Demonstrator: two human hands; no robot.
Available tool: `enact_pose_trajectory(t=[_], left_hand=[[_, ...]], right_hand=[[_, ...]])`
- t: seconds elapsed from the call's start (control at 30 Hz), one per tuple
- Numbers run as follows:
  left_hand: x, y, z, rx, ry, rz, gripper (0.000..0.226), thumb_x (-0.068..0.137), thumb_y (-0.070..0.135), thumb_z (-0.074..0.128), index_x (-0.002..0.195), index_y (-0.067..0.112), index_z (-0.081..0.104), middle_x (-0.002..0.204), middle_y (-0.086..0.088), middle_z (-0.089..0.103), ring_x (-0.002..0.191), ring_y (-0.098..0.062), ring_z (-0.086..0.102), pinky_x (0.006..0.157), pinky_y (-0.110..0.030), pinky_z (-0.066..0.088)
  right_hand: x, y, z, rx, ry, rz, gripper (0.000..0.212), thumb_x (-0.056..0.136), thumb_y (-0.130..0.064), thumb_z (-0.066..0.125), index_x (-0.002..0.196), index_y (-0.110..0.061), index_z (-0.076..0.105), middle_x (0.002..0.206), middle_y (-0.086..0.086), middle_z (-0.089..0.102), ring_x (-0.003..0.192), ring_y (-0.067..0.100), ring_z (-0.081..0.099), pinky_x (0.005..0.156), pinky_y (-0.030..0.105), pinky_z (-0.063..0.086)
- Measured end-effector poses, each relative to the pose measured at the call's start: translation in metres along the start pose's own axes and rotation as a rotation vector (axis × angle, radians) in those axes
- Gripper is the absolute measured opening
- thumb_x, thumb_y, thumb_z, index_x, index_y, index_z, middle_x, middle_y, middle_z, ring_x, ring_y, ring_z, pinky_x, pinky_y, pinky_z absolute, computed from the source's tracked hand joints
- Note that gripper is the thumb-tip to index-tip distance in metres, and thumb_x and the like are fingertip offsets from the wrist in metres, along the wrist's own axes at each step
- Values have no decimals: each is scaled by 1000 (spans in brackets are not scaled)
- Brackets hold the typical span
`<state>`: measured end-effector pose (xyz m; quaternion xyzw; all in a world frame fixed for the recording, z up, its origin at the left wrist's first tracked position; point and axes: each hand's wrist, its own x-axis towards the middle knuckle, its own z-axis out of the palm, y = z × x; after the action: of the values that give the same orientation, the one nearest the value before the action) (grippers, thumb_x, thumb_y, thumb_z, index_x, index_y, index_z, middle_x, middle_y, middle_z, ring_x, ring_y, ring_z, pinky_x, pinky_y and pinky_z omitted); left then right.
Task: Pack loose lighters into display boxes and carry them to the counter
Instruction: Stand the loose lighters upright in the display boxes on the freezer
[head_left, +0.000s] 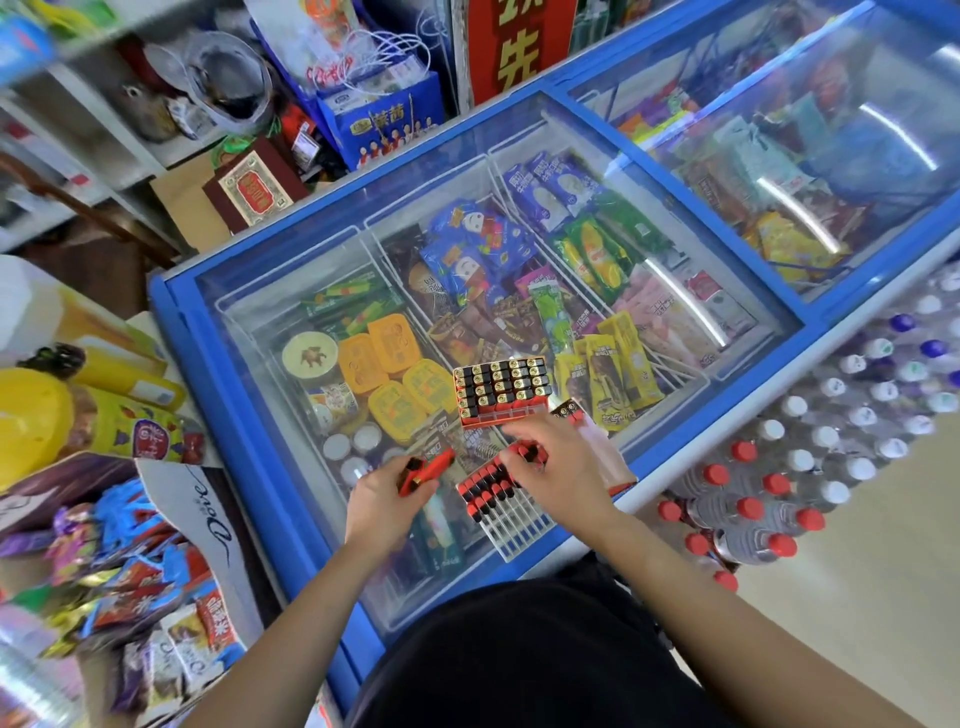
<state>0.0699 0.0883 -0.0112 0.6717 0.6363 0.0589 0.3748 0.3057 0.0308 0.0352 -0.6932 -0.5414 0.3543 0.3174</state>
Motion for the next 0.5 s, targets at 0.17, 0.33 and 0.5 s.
enact_pose_trajectory(t=[0.17, 0.33, 0.5], left_hand=[[-22, 27, -15, -419, -57, 94, 16, 88, 29, 78, 102, 31, 73, 79, -6, 69, 60, -14, 57, 56, -26, 45], [-39, 44, -23, -687, -80, 52, 25, 89, 16, 77, 109, 30, 73, 90, -6, 75, 75, -14, 67, 73, -34, 56], [-47, 52, -18, -857, -166, -38, 27, 89, 26, 71, 115, 19, 73, 91, -13, 75, 80, -21, 69, 72, -31, 57]], right_hand=[[4, -18, 19, 108, -203, 11, 53, 89, -35, 71, 138, -34, 52, 133, -20, 50, 119, -2, 50, 99, 26, 46], [6, -21, 19, 248, -241, 49, 36, 88, -17, 75, 122, -23, 66, 112, -11, 68, 99, 5, 65, 83, 24, 55], [-4, -17, 1, 396, -149, 121, 27, 81, -10, 81, 103, -21, 70, 93, -2, 73, 81, 13, 69, 78, 29, 58]])
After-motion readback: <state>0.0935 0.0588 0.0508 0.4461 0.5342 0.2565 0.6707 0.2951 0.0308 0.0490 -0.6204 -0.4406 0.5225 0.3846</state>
